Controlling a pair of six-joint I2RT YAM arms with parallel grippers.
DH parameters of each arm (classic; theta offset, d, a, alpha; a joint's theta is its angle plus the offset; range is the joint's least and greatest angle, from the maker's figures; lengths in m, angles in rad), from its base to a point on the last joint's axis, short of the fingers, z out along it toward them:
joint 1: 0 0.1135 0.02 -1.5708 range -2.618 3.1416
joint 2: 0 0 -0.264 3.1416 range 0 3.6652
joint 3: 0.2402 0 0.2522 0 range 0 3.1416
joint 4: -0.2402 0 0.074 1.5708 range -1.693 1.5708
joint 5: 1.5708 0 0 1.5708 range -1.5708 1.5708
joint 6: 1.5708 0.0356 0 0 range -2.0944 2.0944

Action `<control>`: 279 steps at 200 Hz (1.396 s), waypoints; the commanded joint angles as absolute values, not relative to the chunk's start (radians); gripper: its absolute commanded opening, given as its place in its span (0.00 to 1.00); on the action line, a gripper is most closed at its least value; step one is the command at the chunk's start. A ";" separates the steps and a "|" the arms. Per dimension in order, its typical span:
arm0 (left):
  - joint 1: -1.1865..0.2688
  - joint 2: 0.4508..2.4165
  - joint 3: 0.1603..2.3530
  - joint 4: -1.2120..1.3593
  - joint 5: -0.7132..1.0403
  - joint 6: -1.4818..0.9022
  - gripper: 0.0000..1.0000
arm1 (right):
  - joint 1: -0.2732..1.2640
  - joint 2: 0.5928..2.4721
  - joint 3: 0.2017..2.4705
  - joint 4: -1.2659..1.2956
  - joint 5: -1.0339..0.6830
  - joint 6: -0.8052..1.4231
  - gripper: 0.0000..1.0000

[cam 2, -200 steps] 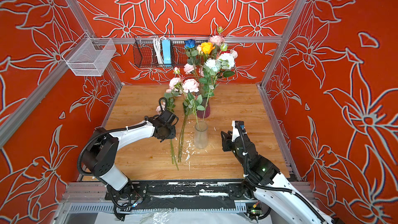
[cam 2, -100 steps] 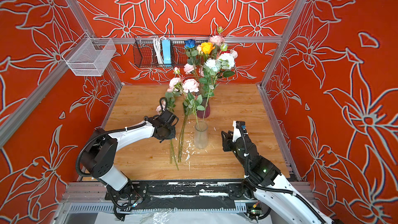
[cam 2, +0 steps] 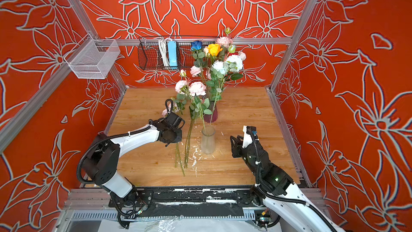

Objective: Arrange the flowers into the vase
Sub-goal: 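Close the left gripper on a rose stem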

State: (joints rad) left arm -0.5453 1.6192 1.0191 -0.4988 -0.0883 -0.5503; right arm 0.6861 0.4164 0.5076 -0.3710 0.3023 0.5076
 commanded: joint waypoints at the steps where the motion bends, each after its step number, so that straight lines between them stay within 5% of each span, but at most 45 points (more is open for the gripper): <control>1: -0.551 1.531 1.015 -0.502 -0.087 -0.557 0.00 | 0.680 0.406 0.505 -0.387 0.324 0.511 0.40; 100: -0.545 1.225 0.799 -0.377 -0.062 -0.553 0.00 | 0.680 0.442 0.512 -0.340 0.303 0.509 0.40; 120: -0.545 1.261 0.794 -0.415 -0.091 -0.553 0.00 | 0.679 0.451 0.509 -0.337 0.295 0.512 0.40; 144: -0.545 1.327 0.824 -0.420 -0.102 -0.534 0.28 | 0.680 0.459 0.513 -0.330 0.290 0.511 0.40; 168: -0.545 1.444 0.912 -0.405 -0.059 -0.518 0.39 | 0.678 0.478 0.528 -0.329 0.288 0.505 0.40; 279: -0.545 1.854 1.184 -0.483 -0.171 -0.538 0.38 | 0.679 0.442 0.513 -0.358 0.293 0.502 0.41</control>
